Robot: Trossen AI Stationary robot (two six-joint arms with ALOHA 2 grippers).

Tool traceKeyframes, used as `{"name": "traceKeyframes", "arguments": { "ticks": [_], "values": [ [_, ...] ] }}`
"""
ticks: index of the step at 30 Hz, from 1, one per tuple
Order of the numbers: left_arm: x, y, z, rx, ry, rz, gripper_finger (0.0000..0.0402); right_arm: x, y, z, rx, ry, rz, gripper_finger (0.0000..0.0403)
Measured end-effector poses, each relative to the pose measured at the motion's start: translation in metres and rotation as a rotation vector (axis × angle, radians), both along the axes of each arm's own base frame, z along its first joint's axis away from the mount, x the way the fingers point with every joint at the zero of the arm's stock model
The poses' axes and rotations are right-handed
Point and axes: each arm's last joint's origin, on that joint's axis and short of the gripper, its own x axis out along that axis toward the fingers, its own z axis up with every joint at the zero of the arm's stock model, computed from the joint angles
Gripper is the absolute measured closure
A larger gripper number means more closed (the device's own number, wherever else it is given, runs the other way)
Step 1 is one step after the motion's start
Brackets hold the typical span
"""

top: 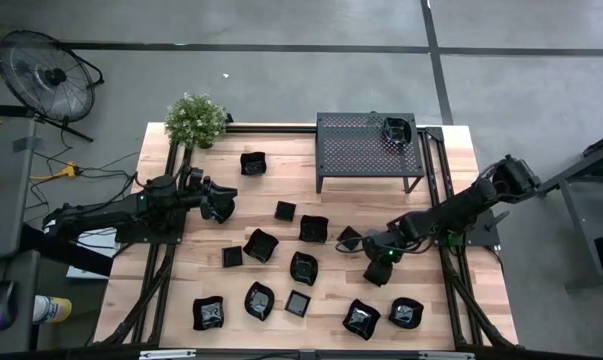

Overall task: Pick & Place Mini shaped plates
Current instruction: Put the black square plate on the shelf

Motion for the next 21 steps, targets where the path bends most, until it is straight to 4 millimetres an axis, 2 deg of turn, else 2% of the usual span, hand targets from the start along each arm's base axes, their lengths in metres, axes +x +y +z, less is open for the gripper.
{"name": "traceKeyframes", "arguments": {
  "ticks": [21],
  "values": [
    [0.0000, 0.0000, 0.0000, 0.000, 0.000, 0.001, 0.0321, -0.0001, 0.0003, 0.0001, 0.009, 0.003, 0.005, 0.0339]
  ]
}}
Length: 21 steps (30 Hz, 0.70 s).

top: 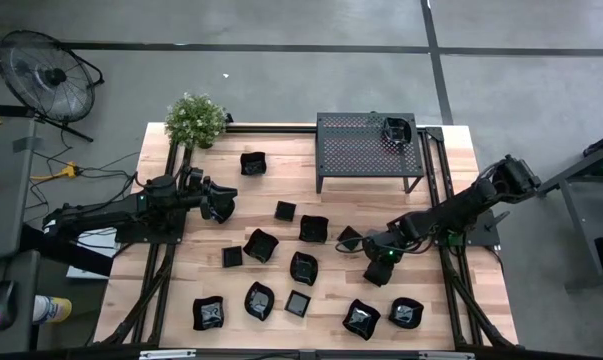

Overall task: Pick & Place Mini shaped plates
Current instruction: Put the black square plate on the shelf

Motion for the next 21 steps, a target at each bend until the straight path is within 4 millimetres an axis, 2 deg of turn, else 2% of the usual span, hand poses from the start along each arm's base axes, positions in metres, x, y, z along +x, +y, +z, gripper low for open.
{"name": "traceKeyframes", "arguments": {
  "ticks": [10, 16, 21],
  "values": [
    [0.000, 0.000, 0.000, 0.000, 0.000, -0.001, 0.0321, 0.000, 0.001, 0.000, 0.018, 0.004, 0.005, 0.0397],
    [0.000, 0.000, 0.000, 0.000, 0.000, 0.000, 0.0321, -0.001, 0.001, 0.002, 0.035, 0.008, -0.013, 0.0400],
    [0.000, 0.000, 0.000, 0.000, 0.000, 0.000, 0.0321, -0.003, 0.000, 0.012, 0.058, -0.021, -0.039, 0.0402]
  ]
}}
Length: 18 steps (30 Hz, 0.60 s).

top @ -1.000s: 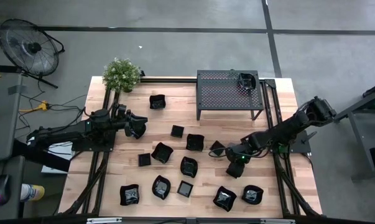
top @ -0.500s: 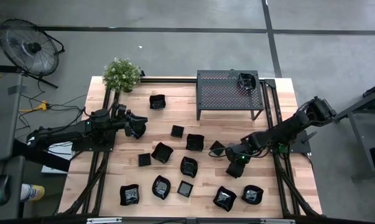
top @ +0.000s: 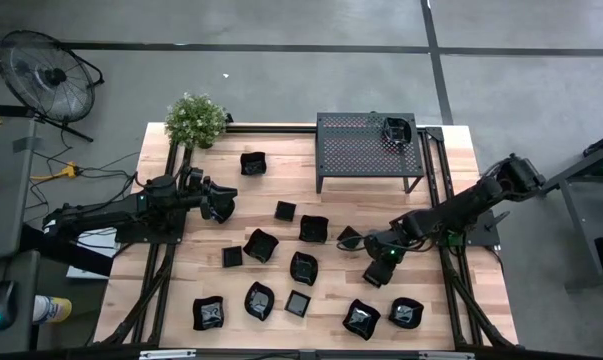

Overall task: Pick & Place Mini shaped plates
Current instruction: Put the black square plate on the shelf

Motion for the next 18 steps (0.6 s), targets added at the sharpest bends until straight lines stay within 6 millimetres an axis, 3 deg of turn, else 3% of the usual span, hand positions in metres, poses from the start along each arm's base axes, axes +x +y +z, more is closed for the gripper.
{"name": "traceKeyframes", "arguments": {
  "ticks": [11, 18],
  "values": [
    [0.000, 0.000, 0.000, 0.000, 0.000, 0.000, 0.0321, -0.011, -0.008, 0.034, 0.020, -0.100, -0.081, 0.0402],
    [0.000, 0.000, 0.000, 0.000, 0.000, 0.000, 0.0321, -0.008, -0.024, 0.087, -0.087, -0.123, -0.117, 0.0403]
  ]
}}
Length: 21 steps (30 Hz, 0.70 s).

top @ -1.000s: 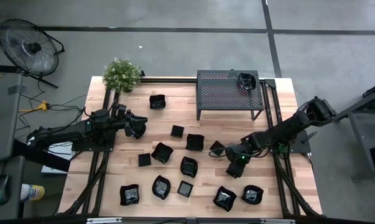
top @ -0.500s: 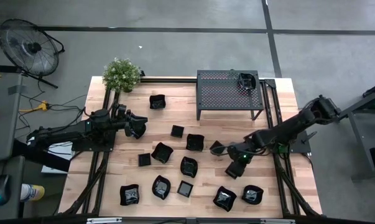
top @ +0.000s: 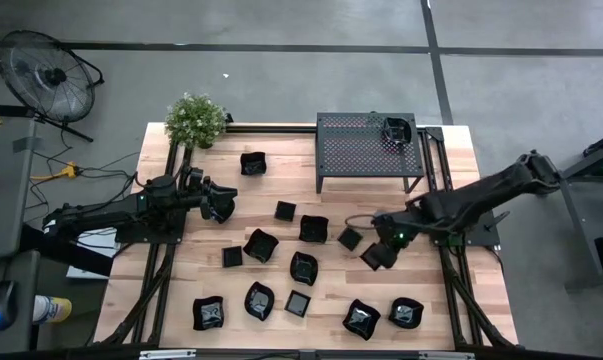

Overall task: Pick & Place Mini shaped plates
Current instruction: Put the black square plate on the shelf

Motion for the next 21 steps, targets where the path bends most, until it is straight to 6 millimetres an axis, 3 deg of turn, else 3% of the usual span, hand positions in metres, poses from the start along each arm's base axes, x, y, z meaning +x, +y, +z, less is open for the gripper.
{"name": "traceKeyframes", "arguments": {
  "ticks": [10, 15, 21],
  "values": [
    [0.000, 0.000, 0.000, 0.000, 0.000, 0.000, 0.0321, 0.015, -0.047, 0.075, -0.104, -0.146, -0.148, 0.0403],
    [0.000, 0.000, 0.000, 0.000, -0.001, 0.000, 0.0321, 0.018, -0.081, 0.095, -0.146, -0.198, -0.312, 0.0403],
    [0.000, 0.000, 0.000, 0.000, 0.000, 0.000, 0.0321, 0.019, -0.129, 0.103, -0.235, -0.202, -0.546, 0.0403]
  ]
}}
